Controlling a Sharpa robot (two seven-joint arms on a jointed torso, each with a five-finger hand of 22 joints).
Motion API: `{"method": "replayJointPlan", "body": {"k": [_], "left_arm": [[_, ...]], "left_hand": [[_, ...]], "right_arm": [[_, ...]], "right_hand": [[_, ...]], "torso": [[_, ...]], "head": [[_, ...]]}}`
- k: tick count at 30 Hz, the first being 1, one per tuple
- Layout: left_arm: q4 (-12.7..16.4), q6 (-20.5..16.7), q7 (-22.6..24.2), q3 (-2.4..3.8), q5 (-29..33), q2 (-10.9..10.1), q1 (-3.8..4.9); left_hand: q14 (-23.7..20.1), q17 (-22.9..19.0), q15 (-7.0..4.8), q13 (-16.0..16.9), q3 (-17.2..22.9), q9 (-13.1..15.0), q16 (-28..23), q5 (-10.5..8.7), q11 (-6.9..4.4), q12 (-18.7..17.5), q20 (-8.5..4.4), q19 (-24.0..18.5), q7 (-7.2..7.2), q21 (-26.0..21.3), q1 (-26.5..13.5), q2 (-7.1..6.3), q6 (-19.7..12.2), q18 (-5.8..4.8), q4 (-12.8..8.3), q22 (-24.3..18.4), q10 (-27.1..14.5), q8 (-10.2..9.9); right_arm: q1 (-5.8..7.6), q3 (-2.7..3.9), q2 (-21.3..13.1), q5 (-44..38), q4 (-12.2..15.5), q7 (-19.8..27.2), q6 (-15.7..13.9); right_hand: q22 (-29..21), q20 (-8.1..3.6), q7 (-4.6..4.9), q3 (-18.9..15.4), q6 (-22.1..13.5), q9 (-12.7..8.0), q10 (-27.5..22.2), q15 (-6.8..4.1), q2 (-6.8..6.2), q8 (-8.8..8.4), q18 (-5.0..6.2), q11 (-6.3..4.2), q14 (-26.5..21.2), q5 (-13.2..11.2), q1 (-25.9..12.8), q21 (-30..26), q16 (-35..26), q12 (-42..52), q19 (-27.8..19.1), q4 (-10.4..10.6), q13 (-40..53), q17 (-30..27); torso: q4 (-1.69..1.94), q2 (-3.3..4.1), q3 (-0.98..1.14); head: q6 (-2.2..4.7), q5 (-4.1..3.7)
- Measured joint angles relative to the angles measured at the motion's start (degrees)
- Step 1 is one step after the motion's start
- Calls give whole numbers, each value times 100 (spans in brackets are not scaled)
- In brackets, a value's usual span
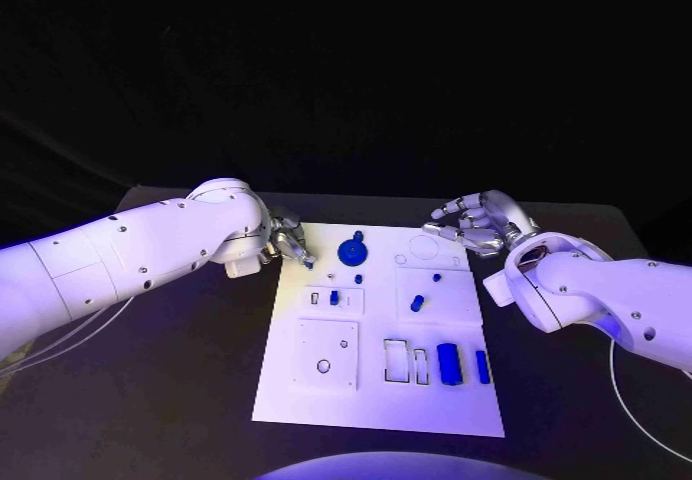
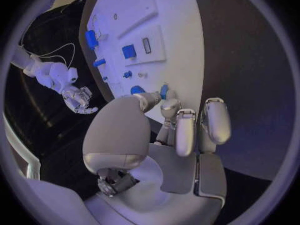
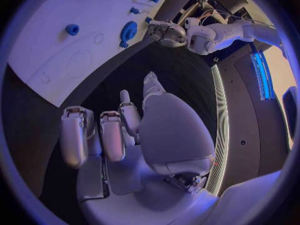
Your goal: Assemble the parts on the task board
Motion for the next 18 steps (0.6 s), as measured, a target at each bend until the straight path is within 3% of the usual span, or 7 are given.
{"method": "replayJointPlan", "body": {"k": [5,8,9,10,15,18], "left_arm": [[3,-31,0,-10,89,-30,-10],[11,-49,-2,-13,146,-58,-12],[19,-57,-3,-13,176,-74,-13],[29,-65,-4,-13,199,-88,-13],[136,-128,-5,-13,374,-190,-14],[272,-182,-5,-12,539,-303,-14]], "left_hand": [[0,0,0,-55,283,12,0,-29,1,-21,-8,-8,49,0,62,-40,-89,0,282,17,0,223],[0,0,0,-69,371,126,0,-8,1,-21,-8,-8,50,0,-59,-153,-89,0,367,28,0,291],[0,0,0,-69,694,147,0,3,0,-21,-8,-8,50,0,-129,-177,-89,0,75,28,-1,295],[0,0,0,-69,802,147,0,3,1,-21,-8,-8,59,0,-202,-202,-97,0,-34,33,-1,296],[0,0,0,-9,844,194,0,95,21,-21,-8,-8,61,0,-406,-246,-98,-1,3,79,25,416],[0,0,0,61,858,273,0,273,-11,25,-39,24,35,41,-570,-269,-72,-1,-11,122,117,485]], "right_arm": [[0,0,0,0,0,-1,1],[0,0,0,0,0,-2,2],[0,0,0,0,0,-2,2],[0,0,0,0,0,-2,2],[0,0,4,0,-3,-2,3],[0,0,7,0,-4,-3,4]], "right_hand": [[0,0,0,0,0,0,0,0,0,0,0,0,0,0,0,0,0,0,0,0,0,-1],[-1,0,0,0,0,0,0,0,0,0,0,0,0,0,0,0,0,0,0,0,0,-1],[-1,0,0,0,0,0,0,0,0,0,0,0,0,0,0,0,0,0,0,0,0,-1],[-1,0,0,0,0,0,0,0,0,0,0,0,0,0,0,0,0,0,0,0,0,-1],[-1,0,0,0,0,-1,0,0,0,0,0,0,0,0,0,0,0,0,0,0,0,-1],[-1,0,0,0,0,-1,0,0,0,0,0,0,0,0,0,0,0,0,0,0,0,-1]], "torso": [[-1,0,1],[-1,0,1],[-1,0,1],[-1,0,1],[-1,-2,3],[-1,-3,4]], "head": [[7,5],[7,10],[8,14],[8,15],[7,24],[7,32]]}}
